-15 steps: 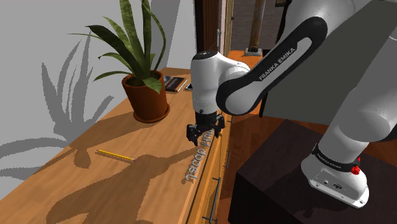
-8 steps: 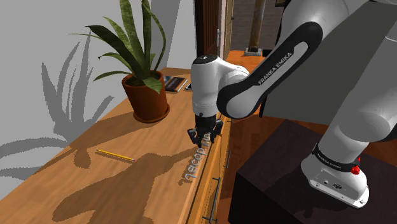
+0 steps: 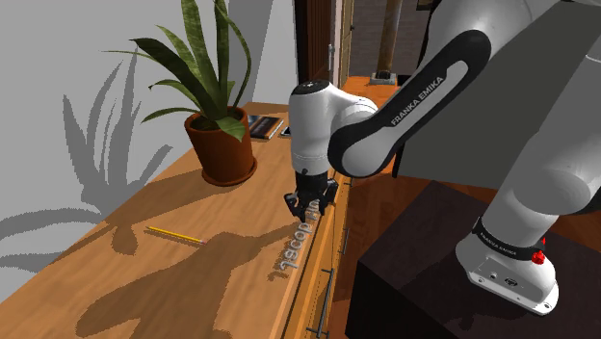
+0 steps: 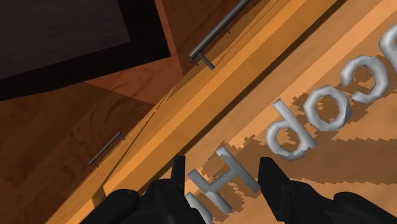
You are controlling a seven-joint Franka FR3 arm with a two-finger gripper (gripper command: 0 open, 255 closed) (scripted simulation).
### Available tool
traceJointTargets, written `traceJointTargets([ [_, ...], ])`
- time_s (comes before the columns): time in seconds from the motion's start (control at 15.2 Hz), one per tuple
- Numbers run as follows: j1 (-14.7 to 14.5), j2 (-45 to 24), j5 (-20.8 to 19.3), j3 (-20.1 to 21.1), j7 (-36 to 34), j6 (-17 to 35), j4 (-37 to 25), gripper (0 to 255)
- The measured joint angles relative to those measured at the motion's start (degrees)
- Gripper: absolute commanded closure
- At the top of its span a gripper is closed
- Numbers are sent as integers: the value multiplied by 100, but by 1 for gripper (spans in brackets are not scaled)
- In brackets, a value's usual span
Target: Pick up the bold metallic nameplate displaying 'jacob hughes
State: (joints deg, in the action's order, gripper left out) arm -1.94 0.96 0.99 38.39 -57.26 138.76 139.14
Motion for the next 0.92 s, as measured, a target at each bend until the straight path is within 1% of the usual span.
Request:
traceJointTargets([
  [0.46, -27, 494, 405, -55, 307, -575, -167, 255],
  [0.92, -66, 861, 636, -138, 479, -1119, -398, 255],
])
